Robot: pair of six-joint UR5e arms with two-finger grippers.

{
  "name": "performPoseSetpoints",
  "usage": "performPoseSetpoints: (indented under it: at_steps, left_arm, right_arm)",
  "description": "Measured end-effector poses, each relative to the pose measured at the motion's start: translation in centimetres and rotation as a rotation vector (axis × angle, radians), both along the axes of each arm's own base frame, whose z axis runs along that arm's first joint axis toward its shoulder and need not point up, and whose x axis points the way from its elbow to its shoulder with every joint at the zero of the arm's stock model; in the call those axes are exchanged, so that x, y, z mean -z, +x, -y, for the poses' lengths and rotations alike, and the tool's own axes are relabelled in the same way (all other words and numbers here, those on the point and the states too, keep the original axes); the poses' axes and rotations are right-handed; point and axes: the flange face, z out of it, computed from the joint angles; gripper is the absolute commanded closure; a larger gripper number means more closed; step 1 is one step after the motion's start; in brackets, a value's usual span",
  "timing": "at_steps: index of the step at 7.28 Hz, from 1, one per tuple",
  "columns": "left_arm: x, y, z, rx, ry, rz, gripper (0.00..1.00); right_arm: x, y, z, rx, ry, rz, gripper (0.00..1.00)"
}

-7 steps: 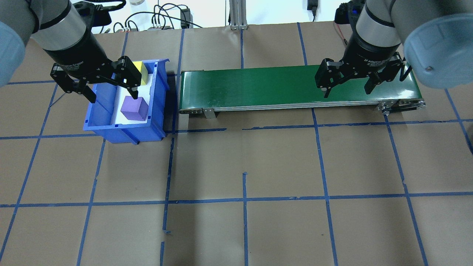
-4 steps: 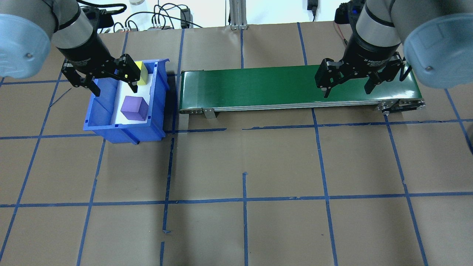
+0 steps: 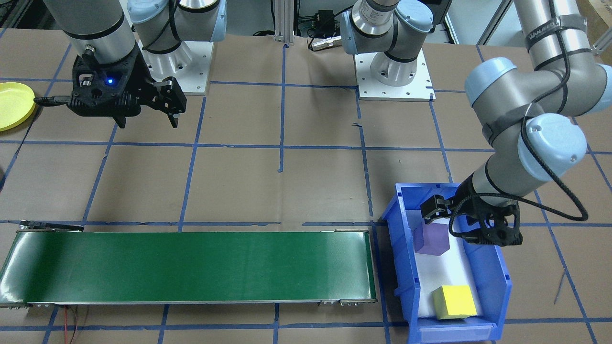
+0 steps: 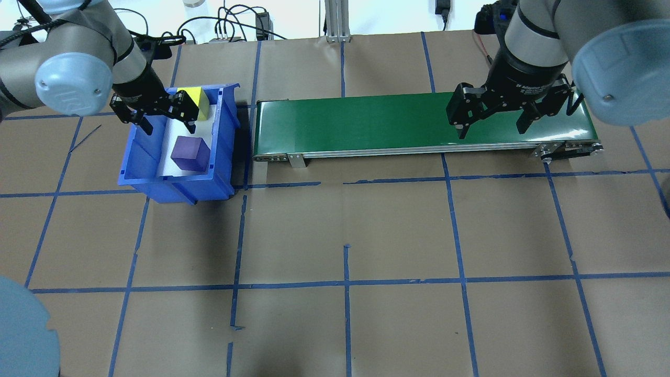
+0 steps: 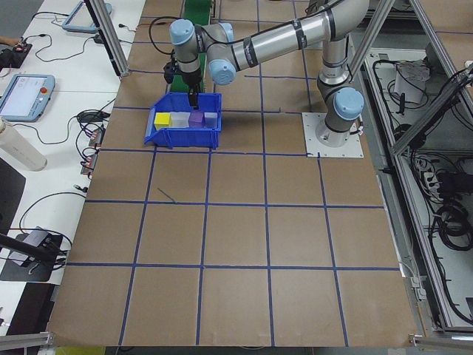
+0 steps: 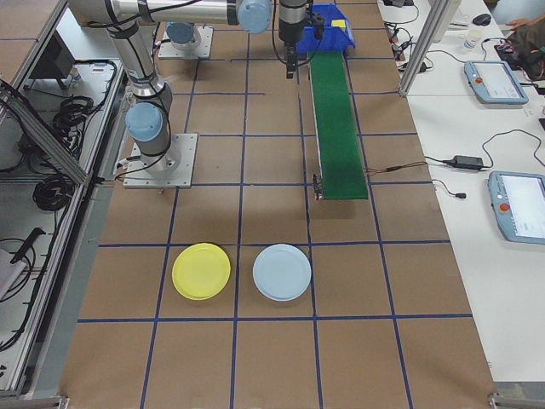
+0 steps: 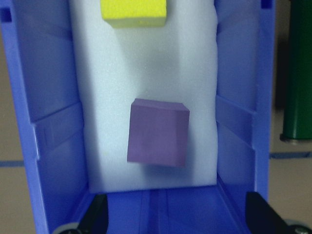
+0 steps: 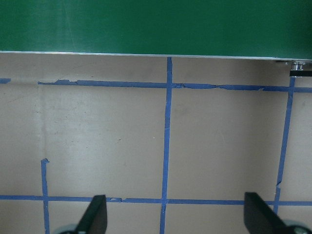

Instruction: Move block left to right into plate

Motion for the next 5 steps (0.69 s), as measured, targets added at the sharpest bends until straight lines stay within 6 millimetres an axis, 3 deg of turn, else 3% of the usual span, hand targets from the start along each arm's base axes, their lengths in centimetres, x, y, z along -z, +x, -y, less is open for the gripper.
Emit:
performPoseSetpoints:
  at_steps: [1,5]
  left_arm:
    - [1.6,0.3,0.8,0.003,0.003,-0.004,0.0]
    - [3.9,0.5,1.9,0.005,0.012,-0.005,0.0]
  right_arm:
    - [0.0,0.0,0.0,0.0,0.0,0.0,0.0]
    - [0.1,0.0,0.0,-0.001,0.002,0.0,0.0]
